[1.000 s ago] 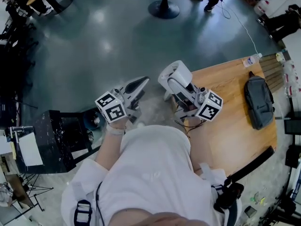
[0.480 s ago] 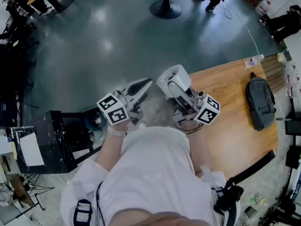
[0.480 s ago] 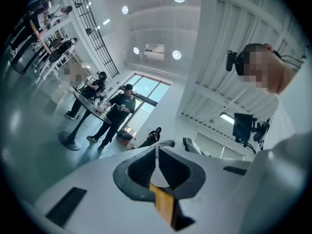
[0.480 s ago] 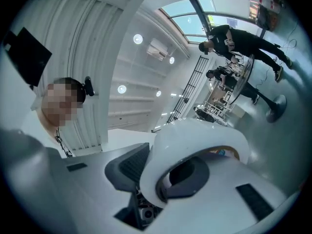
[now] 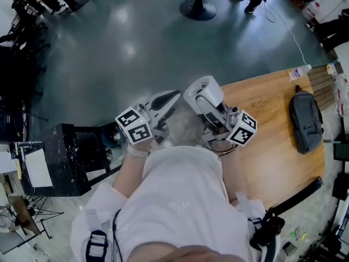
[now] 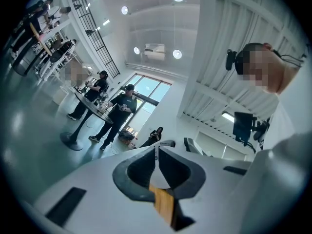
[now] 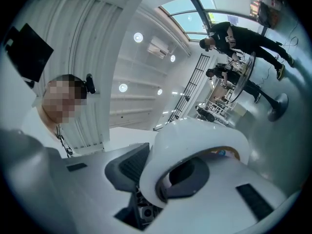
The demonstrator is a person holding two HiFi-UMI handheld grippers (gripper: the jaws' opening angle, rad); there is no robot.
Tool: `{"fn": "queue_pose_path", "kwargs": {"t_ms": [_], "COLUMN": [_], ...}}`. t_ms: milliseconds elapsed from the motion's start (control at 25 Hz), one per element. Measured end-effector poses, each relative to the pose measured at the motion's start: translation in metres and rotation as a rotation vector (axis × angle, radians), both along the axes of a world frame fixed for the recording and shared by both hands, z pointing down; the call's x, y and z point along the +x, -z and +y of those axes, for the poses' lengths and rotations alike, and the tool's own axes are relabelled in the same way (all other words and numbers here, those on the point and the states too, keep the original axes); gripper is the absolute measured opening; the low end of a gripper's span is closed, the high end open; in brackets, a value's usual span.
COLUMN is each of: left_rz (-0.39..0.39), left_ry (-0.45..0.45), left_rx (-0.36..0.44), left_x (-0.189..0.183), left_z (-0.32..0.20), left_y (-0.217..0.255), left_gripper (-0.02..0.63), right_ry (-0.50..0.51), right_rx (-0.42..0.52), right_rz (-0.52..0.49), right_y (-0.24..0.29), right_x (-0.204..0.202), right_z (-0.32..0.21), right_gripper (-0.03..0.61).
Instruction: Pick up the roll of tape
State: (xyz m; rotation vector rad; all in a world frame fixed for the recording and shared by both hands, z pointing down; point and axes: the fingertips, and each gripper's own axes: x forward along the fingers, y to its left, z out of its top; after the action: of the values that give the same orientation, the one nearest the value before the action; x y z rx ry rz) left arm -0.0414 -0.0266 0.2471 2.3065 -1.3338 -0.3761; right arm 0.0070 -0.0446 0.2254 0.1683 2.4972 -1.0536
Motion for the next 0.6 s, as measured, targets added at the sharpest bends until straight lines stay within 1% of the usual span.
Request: {"fn": "queue_pose_path", "kwargs": {"t_ms": [160, 320, 480, 600], "left_rz": [-0.007, -0.006, -0.001, -0.001], "left_ry": [-0.001, 0.002, 0.005, -0.002], "left_rx": [-0.009, -0.013, -0.014, -0.019], "left_x": [0.001, 0.003, 0.001, 0.005], "left_z": [0.005, 0.009, 0.014, 0.014], "left_y": [-0.005, -0.007, -0.009, -0.011], "left_gripper": [0.008, 0.008, 0.008, 0.008], "right_ry": [-0.026, -0.100, -0.110, -0.118], "right_rx": [-0.006, -0.002, -0.044, -0.041], "right_rz": [0.000, 0.038, 0.000, 0.013], "right_y": [-0.003, -0.010, -0.010, -0.013], "right_x": [0.001, 0.005, 0.012, 0.015], "right_z": [0.001, -0.004, -0.004, -0.004], "right_gripper": [0.118, 0.114, 0.114, 0.114]}}
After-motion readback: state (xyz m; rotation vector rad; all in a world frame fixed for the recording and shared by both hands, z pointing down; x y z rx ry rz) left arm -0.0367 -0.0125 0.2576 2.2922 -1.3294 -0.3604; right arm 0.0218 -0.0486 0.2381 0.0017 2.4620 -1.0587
